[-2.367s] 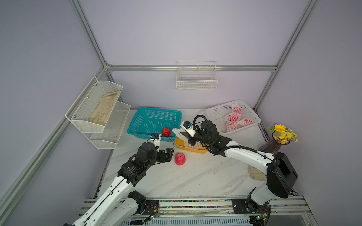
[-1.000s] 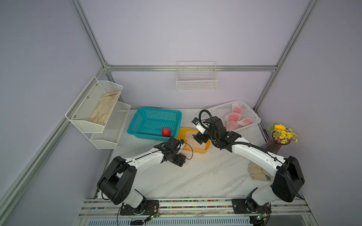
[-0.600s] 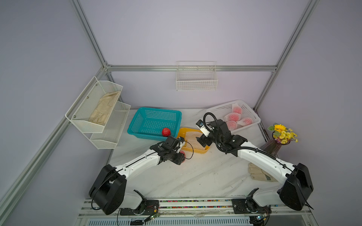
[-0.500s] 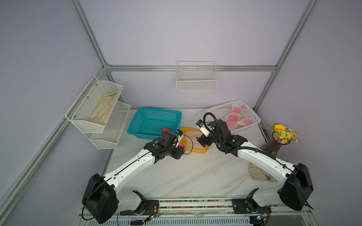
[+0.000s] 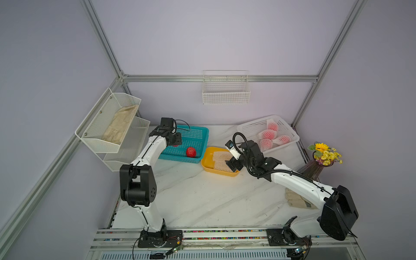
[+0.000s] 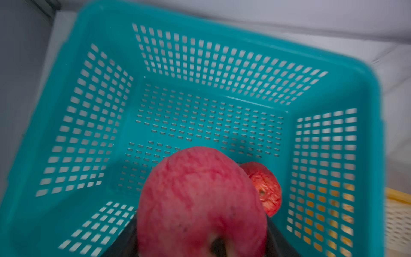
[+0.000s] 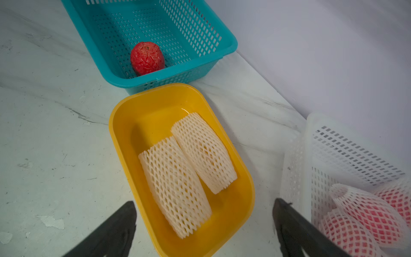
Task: Remove foam nets from apples
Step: Place the apple in the basket.
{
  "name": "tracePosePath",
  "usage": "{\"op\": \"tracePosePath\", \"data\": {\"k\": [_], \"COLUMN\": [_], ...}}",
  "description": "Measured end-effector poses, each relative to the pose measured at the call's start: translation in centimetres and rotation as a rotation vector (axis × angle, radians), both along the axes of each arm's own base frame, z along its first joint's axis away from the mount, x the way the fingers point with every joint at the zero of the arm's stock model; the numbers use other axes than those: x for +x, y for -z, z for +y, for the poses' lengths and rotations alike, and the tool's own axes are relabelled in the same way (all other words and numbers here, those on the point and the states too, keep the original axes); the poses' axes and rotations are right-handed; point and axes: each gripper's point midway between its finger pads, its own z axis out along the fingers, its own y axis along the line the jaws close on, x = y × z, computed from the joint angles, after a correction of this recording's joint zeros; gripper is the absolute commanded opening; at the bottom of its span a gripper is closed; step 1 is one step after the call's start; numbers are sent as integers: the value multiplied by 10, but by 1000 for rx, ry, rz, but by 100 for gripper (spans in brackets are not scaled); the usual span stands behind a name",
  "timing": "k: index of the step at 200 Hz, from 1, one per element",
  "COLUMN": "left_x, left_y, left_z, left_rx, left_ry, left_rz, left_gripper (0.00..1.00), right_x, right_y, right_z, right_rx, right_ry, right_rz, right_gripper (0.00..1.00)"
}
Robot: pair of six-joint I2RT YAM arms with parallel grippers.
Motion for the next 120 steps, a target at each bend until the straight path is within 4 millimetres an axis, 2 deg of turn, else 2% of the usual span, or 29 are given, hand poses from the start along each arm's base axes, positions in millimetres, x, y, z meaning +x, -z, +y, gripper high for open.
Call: {"op": "tracePosePath", "data": {"k": [13,27,60,100,120], "left_x": [0,-3,-3,1,1], "left_y": [33,57,79,79,79], "left_z": [-1,-3,-6,-11,-13], "left_rx": [-9,-22,-41,-75,-89], "left_ry": [-7,-14,-26,-30,-36], "left_rz": [74,133,178,170,171], "left_gripper": [41,41,47,86,100], "right_x": [1,2,5,7,7], "right_y": [4,6,11,16,17], "right_z": [0,1,0,-3,-5], "right_rx": [-4,-6,-18,-34,-41], "right_ry": [1,4,15,30,40], "right_rz": [4,2,5,9,5], "right_gripper": [97,97,97,97,97]}}
